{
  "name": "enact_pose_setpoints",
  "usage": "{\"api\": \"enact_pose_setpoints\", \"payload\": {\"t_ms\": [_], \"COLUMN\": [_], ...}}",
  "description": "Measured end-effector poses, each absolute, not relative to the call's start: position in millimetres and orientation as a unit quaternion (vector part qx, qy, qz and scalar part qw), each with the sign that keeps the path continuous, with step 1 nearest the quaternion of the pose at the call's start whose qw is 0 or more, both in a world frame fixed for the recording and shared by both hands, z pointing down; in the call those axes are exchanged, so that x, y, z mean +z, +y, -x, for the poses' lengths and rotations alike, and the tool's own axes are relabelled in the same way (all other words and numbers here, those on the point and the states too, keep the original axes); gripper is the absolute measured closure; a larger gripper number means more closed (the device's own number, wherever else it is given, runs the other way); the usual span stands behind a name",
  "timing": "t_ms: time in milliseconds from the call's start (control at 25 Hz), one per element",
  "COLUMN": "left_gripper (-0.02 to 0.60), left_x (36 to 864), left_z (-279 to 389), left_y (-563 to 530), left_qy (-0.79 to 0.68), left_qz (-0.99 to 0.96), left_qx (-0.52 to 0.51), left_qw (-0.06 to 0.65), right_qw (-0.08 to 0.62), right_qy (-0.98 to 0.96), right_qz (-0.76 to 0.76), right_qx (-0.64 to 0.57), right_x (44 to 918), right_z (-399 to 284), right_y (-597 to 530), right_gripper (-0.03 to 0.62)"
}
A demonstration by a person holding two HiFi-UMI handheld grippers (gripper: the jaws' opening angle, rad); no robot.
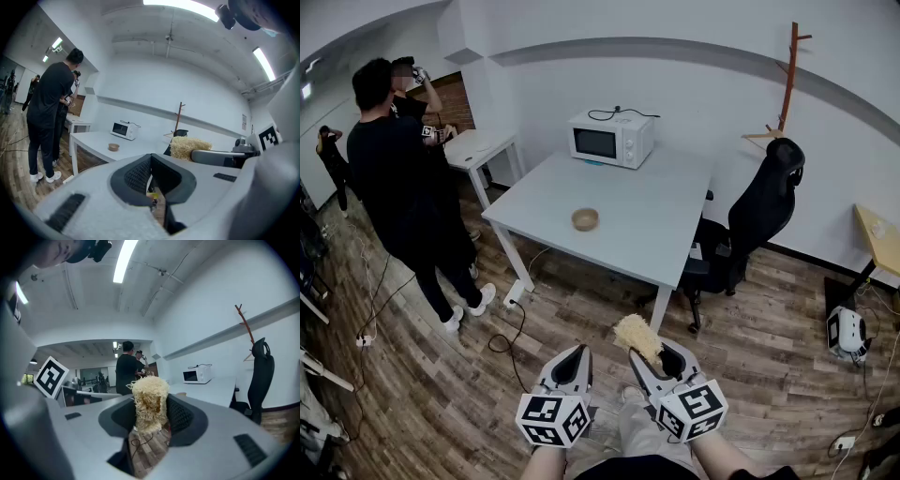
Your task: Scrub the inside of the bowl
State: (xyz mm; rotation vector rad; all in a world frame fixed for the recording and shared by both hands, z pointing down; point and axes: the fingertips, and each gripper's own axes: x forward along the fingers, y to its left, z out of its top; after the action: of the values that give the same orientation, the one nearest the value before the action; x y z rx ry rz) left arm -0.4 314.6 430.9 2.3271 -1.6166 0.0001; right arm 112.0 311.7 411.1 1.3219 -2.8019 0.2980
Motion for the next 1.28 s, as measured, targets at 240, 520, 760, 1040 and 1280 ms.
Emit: {"api": "enact_pose_setpoints", "payload": {"t_ms": [240, 520, 760, 1040, 1280], "left_gripper": [0.563, 0.563, 0.563, 0.563, 0.561], "left_x": [427, 427, 425, 431, 444], "left_z": [0, -9, -13, -7, 3], "left_y": [312, 308, 298, 272, 232], "left_qy": [-0.565, -0.556, -0.548, -0.553, -0.557], "left_qz": [-0.812, -0.819, -0.824, -0.822, -0.818], "left_qx": [0.001, 0.008, 0.003, 0.014, 0.022], "left_qw": [0.145, 0.142, 0.145, 0.136, 0.146], "right_qw": [0.015, 0.016, 0.009, 0.005, 0.009], "right_qy": [-0.904, -0.906, -0.906, -0.910, -0.917], "right_qz": [-0.419, -0.416, -0.413, -0.403, -0.384], "right_qx": [0.083, 0.080, 0.089, 0.101, 0.103], "right_x": [408, 407, 408, 409, 414], "right_z": [-106, -104, -105, -96, -81], "right_y": [311, 309, 299, 271, 233], "right_gripper": [0.413, 0.414, 0.413, 0.413, 0.413]}}
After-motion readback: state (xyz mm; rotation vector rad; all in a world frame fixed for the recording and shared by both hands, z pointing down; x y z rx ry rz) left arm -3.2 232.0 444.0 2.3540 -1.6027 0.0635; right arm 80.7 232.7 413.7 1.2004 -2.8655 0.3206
